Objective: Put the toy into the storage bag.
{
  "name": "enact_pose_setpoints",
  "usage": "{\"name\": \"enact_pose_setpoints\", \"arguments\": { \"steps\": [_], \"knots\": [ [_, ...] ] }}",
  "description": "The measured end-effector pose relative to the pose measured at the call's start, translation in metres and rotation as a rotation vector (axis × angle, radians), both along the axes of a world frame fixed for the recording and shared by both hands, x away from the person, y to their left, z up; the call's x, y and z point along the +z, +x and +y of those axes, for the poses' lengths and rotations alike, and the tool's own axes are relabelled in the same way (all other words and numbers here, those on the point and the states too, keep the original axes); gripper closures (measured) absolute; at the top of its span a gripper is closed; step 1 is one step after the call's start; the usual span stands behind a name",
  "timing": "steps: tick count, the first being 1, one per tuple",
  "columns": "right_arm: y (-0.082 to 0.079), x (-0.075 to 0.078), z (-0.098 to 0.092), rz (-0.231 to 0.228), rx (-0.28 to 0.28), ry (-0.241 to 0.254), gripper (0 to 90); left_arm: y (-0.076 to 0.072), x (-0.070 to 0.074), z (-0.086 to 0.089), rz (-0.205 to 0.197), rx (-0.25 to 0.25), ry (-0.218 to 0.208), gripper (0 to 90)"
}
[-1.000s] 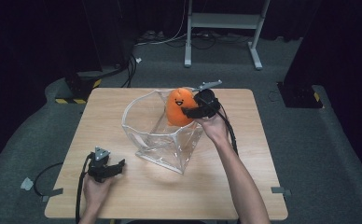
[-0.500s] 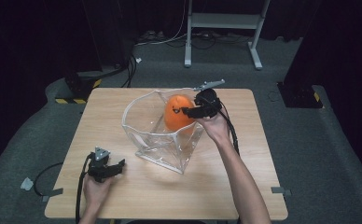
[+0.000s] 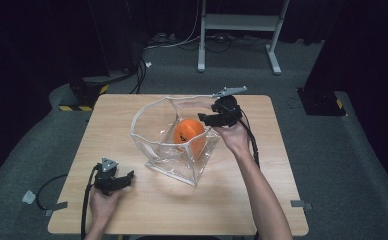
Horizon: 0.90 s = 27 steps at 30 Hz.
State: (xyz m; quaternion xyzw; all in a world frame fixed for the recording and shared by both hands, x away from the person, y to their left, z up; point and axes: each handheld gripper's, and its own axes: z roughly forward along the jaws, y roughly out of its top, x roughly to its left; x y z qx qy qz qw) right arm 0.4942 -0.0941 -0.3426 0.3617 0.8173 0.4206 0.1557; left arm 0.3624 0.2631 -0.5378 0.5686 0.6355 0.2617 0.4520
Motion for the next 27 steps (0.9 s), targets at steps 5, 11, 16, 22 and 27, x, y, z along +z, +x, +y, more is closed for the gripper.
{"name": "enact_pose_setpoints", "arguments": {
  "steps": [5, 11, 16, 22, 27],
  "knots": [
    [-0.007, 0.004, -0.006, -0.021, 0.000, 0.020, 37.2, 0.000, 0.000, 0.000, 0.000, 0.001, -0.001, 24.4],
    [-0.013, 0.008, -0.012, -0.044, -0.003, 0.039, 37.6, 0.000, 0.000, 0.000, 0.000, 0.000, 0.000, 24.4],
    [-0.017, 0.011, -0.018, -0.053, -0.010, 0.061, 37.6, 0.000, 0.000, 0.000, 0.000, 0.000, -0.001, 24.5],
    [-0.022, 0.013, -0.024, -0.067, -0.013, 0.081, 37.4, 0.000, 0.000, 0.000, 0.000, 0.000, -0.001, 24.4],
    [-0.025, 0.016, -0.027, -0.075, -0.013, 0.100, 37.2, 0.000, 0.000, 0.000, 0.000, 0.000, -0.001, 24.5]
  ]
}}
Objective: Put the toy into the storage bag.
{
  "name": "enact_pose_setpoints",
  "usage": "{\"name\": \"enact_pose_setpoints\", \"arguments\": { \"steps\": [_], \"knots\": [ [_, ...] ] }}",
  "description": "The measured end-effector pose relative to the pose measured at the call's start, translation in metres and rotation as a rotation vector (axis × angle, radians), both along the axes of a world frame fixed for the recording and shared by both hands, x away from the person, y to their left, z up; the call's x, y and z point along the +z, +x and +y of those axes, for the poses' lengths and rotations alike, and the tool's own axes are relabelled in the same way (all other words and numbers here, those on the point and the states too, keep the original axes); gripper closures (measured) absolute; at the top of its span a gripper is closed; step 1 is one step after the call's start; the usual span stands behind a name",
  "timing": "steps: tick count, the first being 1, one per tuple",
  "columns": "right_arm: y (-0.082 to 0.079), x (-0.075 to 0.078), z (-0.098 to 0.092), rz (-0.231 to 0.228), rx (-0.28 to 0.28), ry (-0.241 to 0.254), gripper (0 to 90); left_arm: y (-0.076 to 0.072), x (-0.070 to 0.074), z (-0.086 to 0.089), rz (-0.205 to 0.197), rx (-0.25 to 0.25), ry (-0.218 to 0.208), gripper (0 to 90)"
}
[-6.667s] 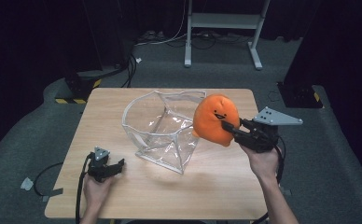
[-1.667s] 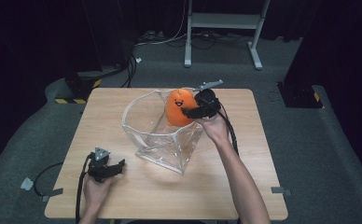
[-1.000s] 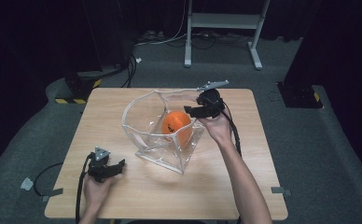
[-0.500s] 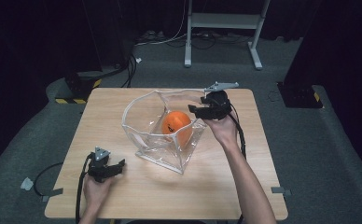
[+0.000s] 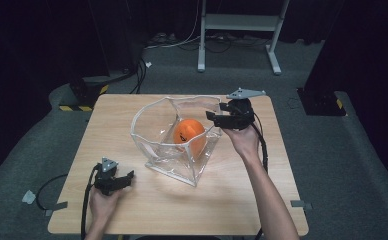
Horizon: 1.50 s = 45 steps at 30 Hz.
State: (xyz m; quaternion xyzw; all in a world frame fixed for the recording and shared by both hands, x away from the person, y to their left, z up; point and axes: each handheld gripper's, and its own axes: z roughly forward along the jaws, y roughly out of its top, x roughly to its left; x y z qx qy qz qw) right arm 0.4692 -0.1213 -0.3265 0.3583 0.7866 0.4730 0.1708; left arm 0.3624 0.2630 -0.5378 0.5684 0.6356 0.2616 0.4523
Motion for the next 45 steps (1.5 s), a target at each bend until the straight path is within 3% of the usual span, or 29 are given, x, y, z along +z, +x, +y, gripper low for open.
{"name": "enact_pose_setpoints", "arguments": {
  "steps": [20, 45],
  "knots": [
    [-0.017, 0.008, -0.023, -0.036, -0.020, 0.065, 37.5, 0.000, 0.000, 0.000, 0.001, 0.000, 0.001, 24.4],
    [-0.043, 0.002, -0.057, -0.061, -0.052, 0.131, 37.4, 0.000, 0.000, 0.000, 0.000, 0.001, 0.000, 24.4]
  ]
}}
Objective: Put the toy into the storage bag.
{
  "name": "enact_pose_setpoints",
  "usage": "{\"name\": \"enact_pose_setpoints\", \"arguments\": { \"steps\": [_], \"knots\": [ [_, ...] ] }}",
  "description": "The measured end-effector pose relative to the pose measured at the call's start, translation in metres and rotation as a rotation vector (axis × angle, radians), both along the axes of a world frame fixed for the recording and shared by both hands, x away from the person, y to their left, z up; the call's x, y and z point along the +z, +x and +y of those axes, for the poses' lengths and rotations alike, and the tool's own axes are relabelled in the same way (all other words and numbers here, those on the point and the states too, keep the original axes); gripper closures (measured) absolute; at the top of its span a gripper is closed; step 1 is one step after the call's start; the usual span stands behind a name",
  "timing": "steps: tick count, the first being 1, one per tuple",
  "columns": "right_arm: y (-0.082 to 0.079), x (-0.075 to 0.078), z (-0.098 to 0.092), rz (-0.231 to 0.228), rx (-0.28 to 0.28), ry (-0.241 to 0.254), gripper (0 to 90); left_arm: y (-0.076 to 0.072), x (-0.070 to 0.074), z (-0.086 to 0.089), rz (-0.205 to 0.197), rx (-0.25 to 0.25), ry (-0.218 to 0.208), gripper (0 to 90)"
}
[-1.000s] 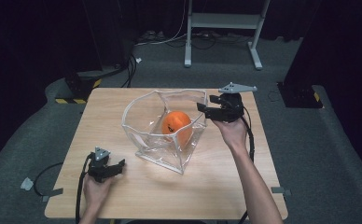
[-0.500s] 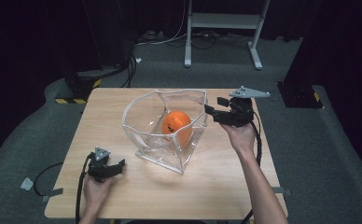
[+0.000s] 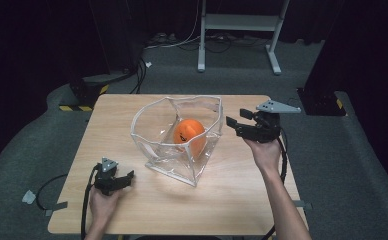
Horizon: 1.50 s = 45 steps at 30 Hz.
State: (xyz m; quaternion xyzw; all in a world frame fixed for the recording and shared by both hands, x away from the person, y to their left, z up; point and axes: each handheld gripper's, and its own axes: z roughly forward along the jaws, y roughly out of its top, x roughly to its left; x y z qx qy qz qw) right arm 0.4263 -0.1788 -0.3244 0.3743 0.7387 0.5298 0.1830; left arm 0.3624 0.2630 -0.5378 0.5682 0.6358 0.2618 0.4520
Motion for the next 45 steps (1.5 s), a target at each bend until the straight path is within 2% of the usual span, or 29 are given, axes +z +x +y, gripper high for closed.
{"name": "enact_pose_setpoints", "arguments": {
  "steps": [11, 13, 20, 30, 45],
  "knots": [
    [-0.010, -0.010, -0.008, -0.010, -0.010, 0.021, 38.5, 0.000, 0.000, 0.000, 0.001, -0.007, -0.002, 24.2],
    [-0.012, -0.013, -0.010, 0.002, -0.017, 0.029, 38.5, 0.000, 0.000, -0.001, -0.003, -0.002, -0.006, 24.3],
    [-0.027, -0.028, -0.017, -0.004, -0.024, 0.036, 38.5, 0.000, 0.000, -0.001, -0.003, -0.001, -0.008, 24.1],
    [-0.041, -0.031, -0.019, -0.026, -0.026, 0.035, 38.5, 0.000, 0.000, -0.001, -0.003, -0.001, -0.008, 24.1],
    [-0.059, -0.048, -0.025, -0.033, -0.025, 0.042, 38.4, 0.000, 0.000, -0.001, -0.002, 0.000, -0.007, 24.1]
  ]
}}
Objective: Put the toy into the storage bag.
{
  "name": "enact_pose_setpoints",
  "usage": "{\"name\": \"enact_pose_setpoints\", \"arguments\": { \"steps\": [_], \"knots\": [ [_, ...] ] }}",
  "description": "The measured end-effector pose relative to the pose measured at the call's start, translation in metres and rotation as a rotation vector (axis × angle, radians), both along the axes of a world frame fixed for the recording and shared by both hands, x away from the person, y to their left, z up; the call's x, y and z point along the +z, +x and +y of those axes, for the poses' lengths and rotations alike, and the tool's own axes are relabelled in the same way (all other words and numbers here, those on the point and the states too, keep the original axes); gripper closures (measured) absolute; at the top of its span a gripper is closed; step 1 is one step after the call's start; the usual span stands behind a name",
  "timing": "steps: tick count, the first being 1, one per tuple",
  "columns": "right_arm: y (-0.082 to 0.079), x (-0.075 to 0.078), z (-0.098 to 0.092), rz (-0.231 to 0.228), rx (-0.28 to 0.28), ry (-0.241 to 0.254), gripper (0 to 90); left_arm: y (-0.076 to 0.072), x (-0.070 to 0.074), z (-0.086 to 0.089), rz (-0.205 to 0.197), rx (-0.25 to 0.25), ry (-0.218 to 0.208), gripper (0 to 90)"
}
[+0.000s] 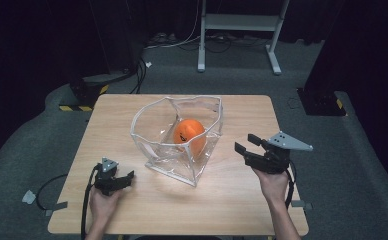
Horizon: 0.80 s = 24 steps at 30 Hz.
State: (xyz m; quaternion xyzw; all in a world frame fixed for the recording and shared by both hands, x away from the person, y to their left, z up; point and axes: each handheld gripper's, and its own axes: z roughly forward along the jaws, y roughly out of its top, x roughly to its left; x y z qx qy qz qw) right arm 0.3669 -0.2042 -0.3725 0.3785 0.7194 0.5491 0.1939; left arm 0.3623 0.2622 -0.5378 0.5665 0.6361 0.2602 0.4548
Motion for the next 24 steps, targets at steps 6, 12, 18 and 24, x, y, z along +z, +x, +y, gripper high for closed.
{"name": "enact_pose_setpoints", "arguments": {
  "steps": [6, 12, 18, 24],
  "knots": [
    [-0.005, -0.008, -0.002, 0.007, -0.002, 0.006, 38.4, 0.000, 0.000, 0.000, -0.001, 0.001, 0.000, 24.1],
    [-0.009, -0.015, -0.003, 0.015, -0.004, 0.010, 38.4, 0.000, 0.000, 0.000, 0.000, 0.001, 0.000, 24.1],
    [-0.013, -0.023, -0.005, 0.024, -0.009, 0.010, 38.4, -0.001, 0.000, 0.000, 0.005, -0.003, 0.005, 24.1],
    [-0.016, -0.030, -0.006, 0.026, -0.012, 0.016, 38.4, -0.001, 0.000, 0.000, 0.005, -0.003, 0.005, 24.1]
  ]
}}
